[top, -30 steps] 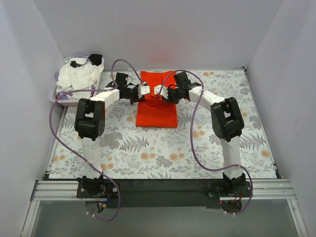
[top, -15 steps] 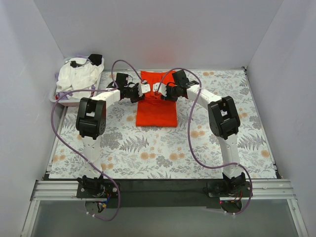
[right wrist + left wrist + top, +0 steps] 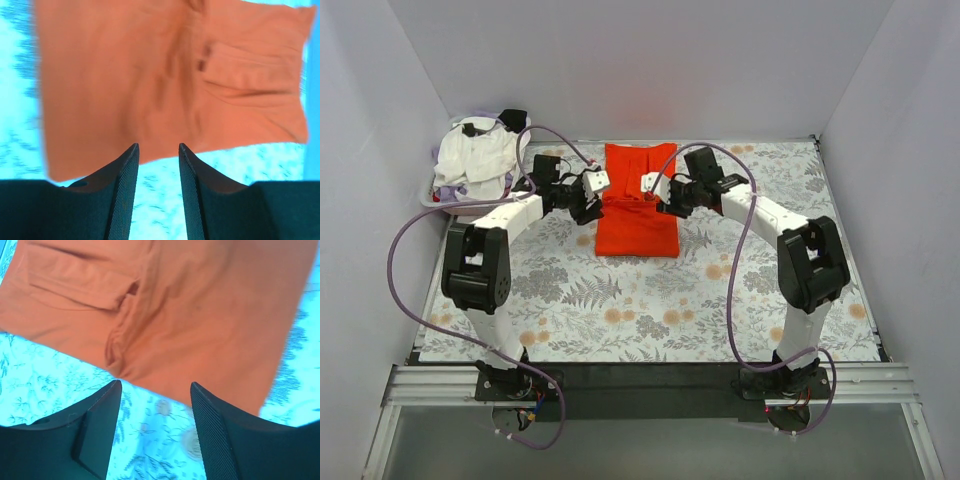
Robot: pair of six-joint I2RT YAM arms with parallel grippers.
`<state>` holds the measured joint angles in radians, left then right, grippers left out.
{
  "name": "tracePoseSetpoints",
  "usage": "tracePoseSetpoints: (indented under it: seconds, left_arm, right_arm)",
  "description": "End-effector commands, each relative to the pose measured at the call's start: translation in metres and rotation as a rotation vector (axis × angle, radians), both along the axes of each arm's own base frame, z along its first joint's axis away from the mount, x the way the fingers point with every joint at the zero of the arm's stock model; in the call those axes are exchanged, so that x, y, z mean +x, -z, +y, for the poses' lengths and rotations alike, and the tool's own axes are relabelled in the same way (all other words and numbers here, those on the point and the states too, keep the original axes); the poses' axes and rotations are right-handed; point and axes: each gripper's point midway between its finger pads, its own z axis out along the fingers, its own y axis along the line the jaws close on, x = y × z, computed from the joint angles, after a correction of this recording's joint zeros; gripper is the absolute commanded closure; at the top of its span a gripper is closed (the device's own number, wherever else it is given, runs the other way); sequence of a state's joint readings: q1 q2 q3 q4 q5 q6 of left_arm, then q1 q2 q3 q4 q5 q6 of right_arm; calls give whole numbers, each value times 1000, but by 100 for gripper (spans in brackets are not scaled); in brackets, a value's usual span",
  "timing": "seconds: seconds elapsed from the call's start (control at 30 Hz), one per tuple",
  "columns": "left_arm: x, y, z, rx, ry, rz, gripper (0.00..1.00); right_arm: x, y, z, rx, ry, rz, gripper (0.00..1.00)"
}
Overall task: Fold and stack the t-shirts
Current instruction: Fold the tshirt
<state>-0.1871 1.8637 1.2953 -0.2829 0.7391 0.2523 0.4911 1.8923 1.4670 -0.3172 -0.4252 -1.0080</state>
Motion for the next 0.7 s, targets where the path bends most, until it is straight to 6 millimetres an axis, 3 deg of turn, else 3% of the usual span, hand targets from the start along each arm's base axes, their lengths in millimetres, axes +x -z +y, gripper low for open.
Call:
tracePoseSetpoints:
  seconds: [0.0, 0.07, 0.13, 0.27, 0.67]
  left_arm:
    - [-43, -4, -5, -31, 55, 61, 43]
    - [-56, -1, -7, -13, 84, 49, 44]
    - [-71, 14, -6, 13, 106, 74, 46]
    - [-90, 33, -6, 63, 169, 82, 53]
    - [-103, 73, -5, 130, 228, 114, 57]
  right_arm:
    - [-52, 10, 14, -1, -83, 80, 56]
    - [-73, 24, 16, -21, -109, 119, 56]
    - [-89, 41, 15, -48, -121, 163, 56]
    - [-105, 60, 12, -91, -137, 194, 59]
    - [-109, 104, -7, -199, -111, 236, 65]
